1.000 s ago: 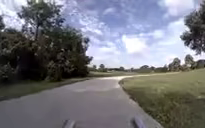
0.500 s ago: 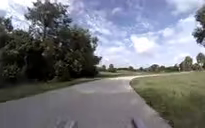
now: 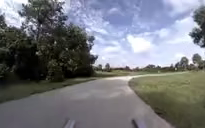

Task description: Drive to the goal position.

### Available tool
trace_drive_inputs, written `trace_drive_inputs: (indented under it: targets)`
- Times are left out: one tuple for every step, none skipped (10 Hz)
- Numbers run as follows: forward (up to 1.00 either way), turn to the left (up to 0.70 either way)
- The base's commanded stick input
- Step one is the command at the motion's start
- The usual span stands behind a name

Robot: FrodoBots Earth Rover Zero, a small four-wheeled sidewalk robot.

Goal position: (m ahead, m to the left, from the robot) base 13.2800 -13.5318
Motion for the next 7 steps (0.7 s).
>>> trace_drive_inputs:
  targets:
    - [0.69,0.03]
    - [0.69,0.03]
    - [0.69,0.03]
    - [0.69,0.03]
    - [0.69,0.03]
    - [0.69,0.1]
    - [0.69,0.22]
